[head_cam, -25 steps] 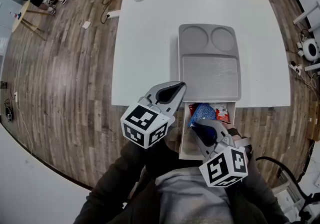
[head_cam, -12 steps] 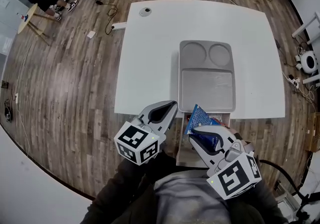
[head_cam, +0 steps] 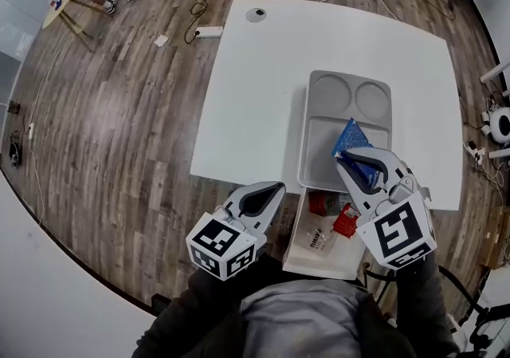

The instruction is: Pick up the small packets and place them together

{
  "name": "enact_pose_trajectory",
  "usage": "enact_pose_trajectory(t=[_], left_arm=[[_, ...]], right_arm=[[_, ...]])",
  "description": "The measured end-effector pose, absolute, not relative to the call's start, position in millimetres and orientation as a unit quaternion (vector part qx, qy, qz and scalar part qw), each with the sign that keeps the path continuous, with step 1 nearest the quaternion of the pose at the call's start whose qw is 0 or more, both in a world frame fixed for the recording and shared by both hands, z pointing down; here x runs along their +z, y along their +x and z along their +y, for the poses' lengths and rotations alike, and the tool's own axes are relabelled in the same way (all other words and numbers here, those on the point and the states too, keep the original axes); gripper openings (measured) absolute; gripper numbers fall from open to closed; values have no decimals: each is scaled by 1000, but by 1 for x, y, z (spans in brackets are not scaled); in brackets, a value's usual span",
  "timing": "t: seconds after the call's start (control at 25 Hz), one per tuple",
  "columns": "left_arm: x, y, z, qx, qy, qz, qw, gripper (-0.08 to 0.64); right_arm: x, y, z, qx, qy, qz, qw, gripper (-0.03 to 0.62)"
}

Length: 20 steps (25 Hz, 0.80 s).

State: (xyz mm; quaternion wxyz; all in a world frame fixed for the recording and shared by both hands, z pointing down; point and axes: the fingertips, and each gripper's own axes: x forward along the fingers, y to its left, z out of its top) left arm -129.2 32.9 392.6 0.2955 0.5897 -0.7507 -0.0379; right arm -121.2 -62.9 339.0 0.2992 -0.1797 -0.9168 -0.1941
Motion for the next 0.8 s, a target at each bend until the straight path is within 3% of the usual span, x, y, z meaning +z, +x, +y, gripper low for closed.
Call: enact_pose_trajectory(t=[0.36,0.48,0.8], left_arm=[[398,-132,63,-26,563,-765,312,-3],[403,-128,64,-26,563,-764,314,-3],[392,-120,45,-16,590,-752,295,-3]], right_arm=[[389,-143,-66,-174,-205,-899,345,69],[399,-140,-59,-153,-221,-897,352,137],[338,-130,-73,-118,-175,-941,266,155]])
